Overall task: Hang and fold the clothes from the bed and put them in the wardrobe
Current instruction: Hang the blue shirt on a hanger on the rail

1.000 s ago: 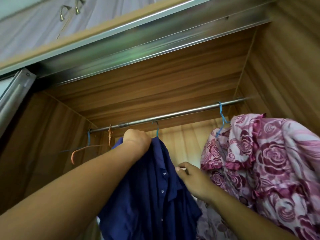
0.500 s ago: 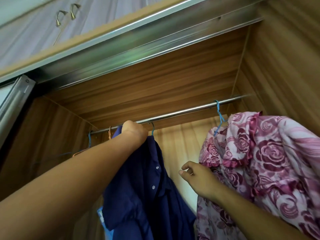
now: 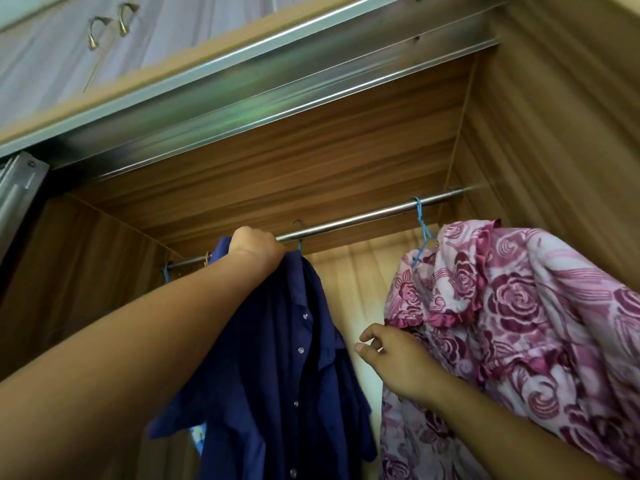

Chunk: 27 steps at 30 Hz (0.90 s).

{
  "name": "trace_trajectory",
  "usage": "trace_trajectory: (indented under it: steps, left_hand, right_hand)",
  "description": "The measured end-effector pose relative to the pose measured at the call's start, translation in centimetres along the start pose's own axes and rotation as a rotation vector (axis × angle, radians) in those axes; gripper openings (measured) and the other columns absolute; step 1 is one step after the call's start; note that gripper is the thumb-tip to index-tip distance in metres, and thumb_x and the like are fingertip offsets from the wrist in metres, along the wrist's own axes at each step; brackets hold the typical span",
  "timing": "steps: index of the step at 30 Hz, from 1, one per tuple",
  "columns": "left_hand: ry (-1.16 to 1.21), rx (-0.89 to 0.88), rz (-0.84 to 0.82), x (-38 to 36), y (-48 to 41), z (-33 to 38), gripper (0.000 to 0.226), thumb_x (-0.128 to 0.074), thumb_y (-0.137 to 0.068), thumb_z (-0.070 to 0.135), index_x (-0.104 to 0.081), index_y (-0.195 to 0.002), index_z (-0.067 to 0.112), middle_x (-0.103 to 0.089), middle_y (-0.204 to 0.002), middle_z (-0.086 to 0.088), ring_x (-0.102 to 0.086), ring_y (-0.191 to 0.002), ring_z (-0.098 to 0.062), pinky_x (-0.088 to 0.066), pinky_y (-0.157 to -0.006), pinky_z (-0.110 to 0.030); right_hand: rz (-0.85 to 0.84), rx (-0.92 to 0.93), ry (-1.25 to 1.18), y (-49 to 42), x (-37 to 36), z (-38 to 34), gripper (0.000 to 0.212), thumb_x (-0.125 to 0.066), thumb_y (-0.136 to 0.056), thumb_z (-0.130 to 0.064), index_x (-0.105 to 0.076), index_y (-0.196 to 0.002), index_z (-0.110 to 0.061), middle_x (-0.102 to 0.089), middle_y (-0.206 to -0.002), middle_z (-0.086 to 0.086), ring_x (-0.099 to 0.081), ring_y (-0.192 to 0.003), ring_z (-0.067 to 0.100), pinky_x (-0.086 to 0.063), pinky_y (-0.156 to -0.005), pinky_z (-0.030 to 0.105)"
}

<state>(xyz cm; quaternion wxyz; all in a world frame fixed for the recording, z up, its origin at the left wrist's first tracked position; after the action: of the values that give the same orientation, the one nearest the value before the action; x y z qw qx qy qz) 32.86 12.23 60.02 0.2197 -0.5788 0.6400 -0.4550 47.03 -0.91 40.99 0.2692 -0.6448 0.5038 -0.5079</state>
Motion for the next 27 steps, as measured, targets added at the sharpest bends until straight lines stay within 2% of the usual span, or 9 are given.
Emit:
trace_trajectory:
  steps: [2, 4, 8, 13, 16, 19, 21, 25, 27]
  left_hand:
    - [0.021, 0.021, -0.039, -0.5, 1.0, -0.2, 0.033, -0.042, -0.101, 0.012, -0.066, -0.118, 0.027, -0.066, -0.117, 0.004, -0.064, -0.101, -0.020, -0.041, -0.071, -0.034]
    - [0.042, 0.041, -0.061, -1.1, 2.0, -0.1, 0.031, -0.044, -0.099, 0.011, -0.067, -0.114, 0.025, -0.066, -0.116, 0.003, -0.065, -0.103, -0.021, -0.040, -0.070, -0.035]
    - [0.057, 0.079, -0.029, -1.0, 3.5, 0.0, 0.029, -0.047, -0.097, 0.007, -0.068, -0.108, 0.022, -0.067, -0.111, 0.003, -0.066, -0.099, -0.021, -0.042, -0.066, -0.034]
    - [0.113, 0.060, -0.024, 1.0, 3.5, 1.6, 0.025, -0.048, -0.097, 0.006, -0.068, -0.104, 0.020, -0.067, -0.109, 0.003, -0.066, -0.099, -0.022, -0.043, -0.068, -0.034]
    - [0.168, 0.031, -0.030, 2.7, 3.3, 3.7, 0.030, -0.048, -0.097, 0.006, -0.069, -0.111, 0.022, -0.067, -0.115, 0.002, -0.065, -0.107, -0.023, -0.050, -0.075, -0.034]
    - [0.263, 0.008, -0.056, 3.7, 3.3, 5.6, 0.033, -0.049, -0.099, 0.011, -0.065, -0.126, 0.021, -0.062, -0.131, -0.003, -0.061, -0.120, -0.027, -0.053, -0.093, -0.040]
    - [0.378, -0.007, -0.090, 3.8, 3.5, 6.0, 0.036, -0.054, -0.098, 0.015, -0.061, -0.133, 0.019, -0.059, -0.136, -0.005, -0.059, -0.124, -0.029, -0.051, -0.094, -0.038]
    - [0.591, -0.027, -0.146, 3.5, 4.8, 4.4, 0.043, -0.052, -0.093, 0.019, -0.058, -0.136, 0.017, -0.060, -0.136, -0.010, -0.059, -0.122, -0.032, -0.052, -0.098, -0.042]
    - [0.745, -0.007, -0.171, 3.2, 5.7, 3.0, 0.045, -0.049, -0.094, 0.017, -0.056, -0.138, 0.012, -0.061, -0.133, -0.013, -0.063, -0.116, -0.033, -0.057, -0.091, -0.043]
  right_hand:
    - [0.009, -0.009, 0.008, 0.1, 0.0, -0.1, 0.017, -0.056, -0.099, -0.042, -0.063, -0.107, -0.029, -0.070, -0.094, 0.006, -0.066, -0.078, 0.016, -0.054, -0.072, 0.035]
    - [0.018, -0.014, 0.019, 0.1, -0.1, -0.4, 0.022, -0.056, -0.099, -0.043, -0.064, -0.112, -0.027, -0.069, -0.094, 0.005, -0.065, -0.077, 0.015, -0.055, -0.073, 0.035]
    - [0.006, -0.008, 0.072, -0.1, -0.4, -1.5, 0.031, -0.054, -0.100, -0.044, -0.062, -0.122, -0.024, -0.066, -0.101, -0.002, -0.063, -0.089, 0.013, -0.053, -0.083, 0.034]
    - [0.027, 0.002, 0.093, -0.6, 0.5, -3.3, 0.031, -0.053, -0.100, -0.041, -0.061, -0.123, -0.021, -0.062, -0.111, -0.004, -0.061, -0.100, 0.017, -0.050, -0.088, 0.033]
    - [0.061, -0.004, 0.126, -0.5, 1.5, -3.7, 0.028, -0.055, -0.099, -0.039, -0.062, -0.118, -0.019, -0.061, -0.105, -0.002, -0.062, -0.100, 0.021, -0.050, -0.087, 0.033]
    - [0.081, -0.029, 0.156, -0.1, 2.6, -3.4, 0.021, -0.057, -0.098, -0.039, -0.061, -0.108, -0.020, -0.062, -0.093, -0.002, -0.063, -0.088, 0.021, -0.048, -0.074, 0.033]
    - [0.058, -0.042, 0.177, 0.4, 3.0, -2.9, 0.017, -0.058, -0.098, -0.039, -0.058, -0.103, -0.023, -0.059, -0.081, -0.005, -0.062, -0.082, 0.020, -0.046, -0.069, 0.032]
    - [-0.073, -0.108, 0.200, 1.5, 3.1, -1.6, 0.024, -0.063, -0.095, -0.038, -0.061, -0.110, -0.019, -0.064, -0.095, -0.002, -0.063, -0.095, 0.023, -0.052, -0.087, 0.035]
    - [-0.120, -0.132, 0.234, 1.7, 3.5, -1.5, 0.025, -0.064, -0.094, -0.038, -0.063, -0.107, -0.018, -0.068, -0.103, 0.002, -0.064, -0.098, 0.023, -0.052, -0.089, 0.034]
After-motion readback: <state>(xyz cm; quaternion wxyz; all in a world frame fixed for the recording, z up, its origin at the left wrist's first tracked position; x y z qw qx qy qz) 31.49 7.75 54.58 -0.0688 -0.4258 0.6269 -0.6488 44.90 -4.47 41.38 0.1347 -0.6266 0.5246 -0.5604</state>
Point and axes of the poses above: each hand's wrist, its own y-axis away from the middle knuckle, its own x-axis out of the back of the hand, z = x × y, the point moved 10 cm from there along -y, towards the middle knuckle
